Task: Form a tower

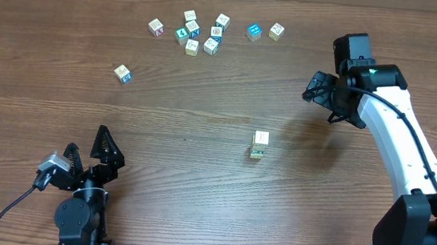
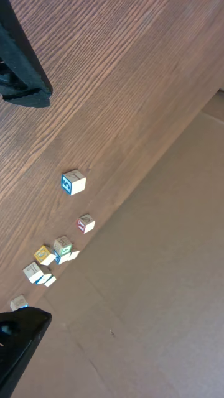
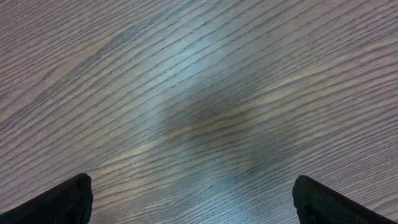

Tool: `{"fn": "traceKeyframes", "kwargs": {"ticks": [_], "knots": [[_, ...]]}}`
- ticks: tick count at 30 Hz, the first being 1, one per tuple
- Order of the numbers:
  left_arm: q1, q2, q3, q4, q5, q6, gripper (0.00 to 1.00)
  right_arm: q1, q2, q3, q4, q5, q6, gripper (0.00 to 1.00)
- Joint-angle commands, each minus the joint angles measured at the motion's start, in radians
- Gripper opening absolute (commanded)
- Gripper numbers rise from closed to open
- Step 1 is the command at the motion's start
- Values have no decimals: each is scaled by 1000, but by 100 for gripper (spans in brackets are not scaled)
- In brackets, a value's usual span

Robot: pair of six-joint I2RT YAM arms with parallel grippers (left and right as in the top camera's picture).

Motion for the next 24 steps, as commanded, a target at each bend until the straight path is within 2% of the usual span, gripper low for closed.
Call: {"fn": "traceKeyframes", "kwargs": {"ticks": [1, 8, 19, 24], "knots": [[-5, -11, -4, -1, -6, 19, 100, 2, -18, -4, 3, 17, 0, 100], [-5, -11, -4, -1, -6, 19, 100, 4, -121, -4, 3, 17, 0, 100], [-5, -11, -4, -1, -6, 19, 99, 4, -383, -4, 3, 17, 0, 100], [-5, -11, -4, -1, -6, 19, 100, 4, -427, -4, 3, 17, 0, 100]]}}
